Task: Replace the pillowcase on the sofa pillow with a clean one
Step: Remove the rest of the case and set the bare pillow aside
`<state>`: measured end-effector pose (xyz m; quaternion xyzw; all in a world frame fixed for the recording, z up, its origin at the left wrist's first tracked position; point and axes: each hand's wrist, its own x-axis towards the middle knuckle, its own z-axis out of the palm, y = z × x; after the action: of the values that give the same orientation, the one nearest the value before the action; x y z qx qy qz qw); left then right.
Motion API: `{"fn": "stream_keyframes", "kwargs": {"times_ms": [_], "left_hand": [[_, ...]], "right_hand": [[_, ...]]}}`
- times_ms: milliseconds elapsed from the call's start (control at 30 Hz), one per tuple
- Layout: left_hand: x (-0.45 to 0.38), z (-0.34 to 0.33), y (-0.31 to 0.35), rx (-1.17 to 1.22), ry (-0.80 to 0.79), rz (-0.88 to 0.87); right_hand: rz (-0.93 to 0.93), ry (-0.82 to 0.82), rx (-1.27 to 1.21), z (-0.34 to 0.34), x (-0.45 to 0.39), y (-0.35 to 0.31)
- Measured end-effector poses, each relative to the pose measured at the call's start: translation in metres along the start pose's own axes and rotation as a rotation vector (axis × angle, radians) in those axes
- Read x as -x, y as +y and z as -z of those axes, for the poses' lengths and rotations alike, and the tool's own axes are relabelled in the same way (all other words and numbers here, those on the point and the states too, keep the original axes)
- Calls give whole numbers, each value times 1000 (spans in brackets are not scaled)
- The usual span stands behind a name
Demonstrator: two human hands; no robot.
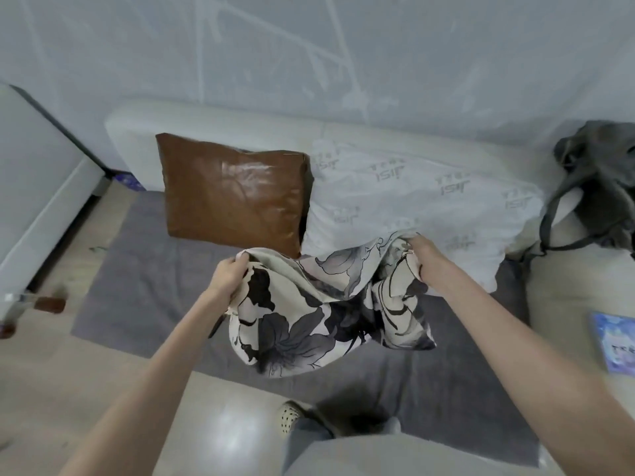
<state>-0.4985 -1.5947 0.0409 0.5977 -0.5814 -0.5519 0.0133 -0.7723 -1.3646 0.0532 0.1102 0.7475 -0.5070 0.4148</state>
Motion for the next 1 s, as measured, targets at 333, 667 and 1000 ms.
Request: {"fn": "stream_keyframes", "kwargs": {"times_ms": [333, 667, 1000], "left_hand": [[61, -33, -16, -106, -73, -387], [79, 32, -102, -343, -243, -763], [68, 139, -189, 148, 143, -322]], "right_hand": [[-103, -718, -141, -149, 97, 43], [-91, -251, 119, -236, 108, 90], [-121, -394, 148, -361, 107, 64]]}}
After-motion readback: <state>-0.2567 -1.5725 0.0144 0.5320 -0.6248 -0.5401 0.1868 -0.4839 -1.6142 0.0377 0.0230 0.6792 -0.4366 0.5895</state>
